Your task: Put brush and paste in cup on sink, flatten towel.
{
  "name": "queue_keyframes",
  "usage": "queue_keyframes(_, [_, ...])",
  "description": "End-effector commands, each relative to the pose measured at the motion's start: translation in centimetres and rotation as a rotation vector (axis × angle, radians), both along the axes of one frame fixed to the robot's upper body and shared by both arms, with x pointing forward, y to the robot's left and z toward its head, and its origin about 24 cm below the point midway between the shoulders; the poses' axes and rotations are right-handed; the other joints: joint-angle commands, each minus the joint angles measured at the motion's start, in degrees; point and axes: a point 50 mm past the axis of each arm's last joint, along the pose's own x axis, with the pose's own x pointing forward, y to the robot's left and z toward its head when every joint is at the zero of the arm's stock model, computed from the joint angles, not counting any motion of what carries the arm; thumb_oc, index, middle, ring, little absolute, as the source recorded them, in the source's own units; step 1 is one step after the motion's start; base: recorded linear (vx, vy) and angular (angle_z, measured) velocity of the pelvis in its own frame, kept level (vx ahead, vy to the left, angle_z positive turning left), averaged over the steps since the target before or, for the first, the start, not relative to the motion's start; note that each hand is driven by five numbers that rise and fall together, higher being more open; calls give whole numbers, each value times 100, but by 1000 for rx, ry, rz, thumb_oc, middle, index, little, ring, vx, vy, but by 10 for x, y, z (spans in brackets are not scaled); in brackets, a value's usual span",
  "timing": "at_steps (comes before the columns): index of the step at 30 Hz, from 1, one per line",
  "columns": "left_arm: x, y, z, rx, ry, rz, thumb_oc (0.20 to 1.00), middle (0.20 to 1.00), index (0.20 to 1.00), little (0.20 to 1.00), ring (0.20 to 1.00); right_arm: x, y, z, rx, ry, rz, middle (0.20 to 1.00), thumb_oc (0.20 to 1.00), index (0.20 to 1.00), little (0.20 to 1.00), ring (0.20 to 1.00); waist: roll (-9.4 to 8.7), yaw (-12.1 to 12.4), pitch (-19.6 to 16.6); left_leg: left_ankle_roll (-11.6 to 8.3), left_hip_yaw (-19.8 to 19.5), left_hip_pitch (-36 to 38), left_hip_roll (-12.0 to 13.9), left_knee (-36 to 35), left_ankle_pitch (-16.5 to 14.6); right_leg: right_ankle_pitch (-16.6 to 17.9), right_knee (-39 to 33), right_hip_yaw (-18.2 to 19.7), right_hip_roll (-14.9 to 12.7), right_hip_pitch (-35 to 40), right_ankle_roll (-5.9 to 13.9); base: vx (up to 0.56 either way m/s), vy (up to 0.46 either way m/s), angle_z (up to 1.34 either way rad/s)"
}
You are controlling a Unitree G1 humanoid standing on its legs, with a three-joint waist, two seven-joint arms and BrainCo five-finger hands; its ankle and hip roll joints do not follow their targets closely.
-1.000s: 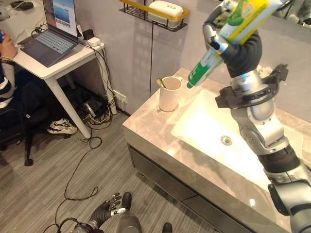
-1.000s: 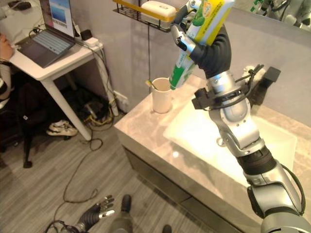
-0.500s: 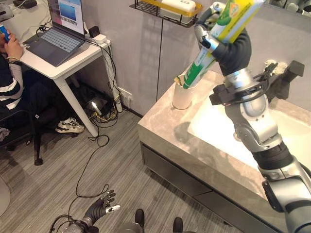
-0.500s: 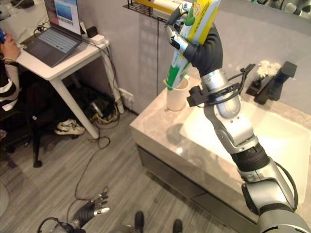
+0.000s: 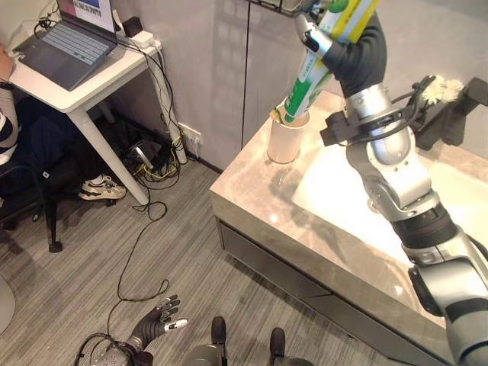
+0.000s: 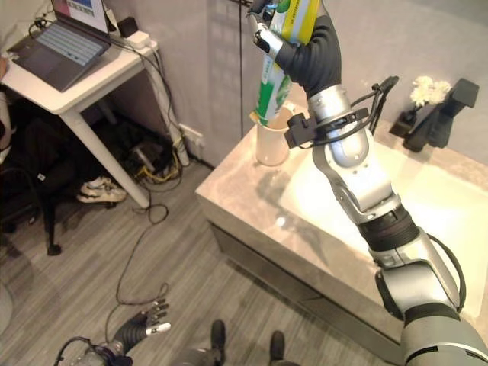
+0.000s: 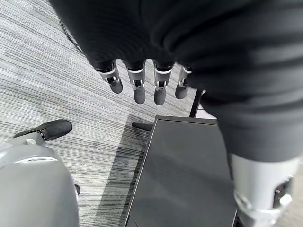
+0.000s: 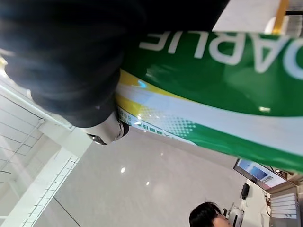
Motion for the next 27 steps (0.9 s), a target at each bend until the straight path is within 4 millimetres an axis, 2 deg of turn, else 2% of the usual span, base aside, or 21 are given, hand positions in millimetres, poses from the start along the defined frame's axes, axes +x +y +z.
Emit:
queue_keyframes(1, [10, 7, 9, 53, -58, -58, 1000, 1000, 1000, 1000, 1000, -19, 3, 50, 57, -205, 6, 200, 200, 200, 200, 200, -4, 147, -122, -260, -171, -118, 102, 29, 9, 462, -2, -295, -243, -265, 312, 1, 15, 8])
queue_keyframes(15, [18, 3, 11, 56, -91, -57, 1000, 1000, 1000, 1000, 1000, -23, 1, 48, 35, -245, -36, 200, 200, 200, 200, 200, -8, 211, -11, -302, -260, -447, 74, 29, 68, 520, -2, -346, -323, -530, 350, 7, 9, 2])
queue_keyframes(27, [20, 0, 11, 58, -103, -64, 1000, 1000, 1000, 1000, 1000, -13, 1, 36, 35, -184, -41, 200, 200, 200, 200, 200, -31, 217, 52, -295, -232, -493, 86, 29, 51, 527, -2, -307, -325, -596, 358, 22, 6, 0])
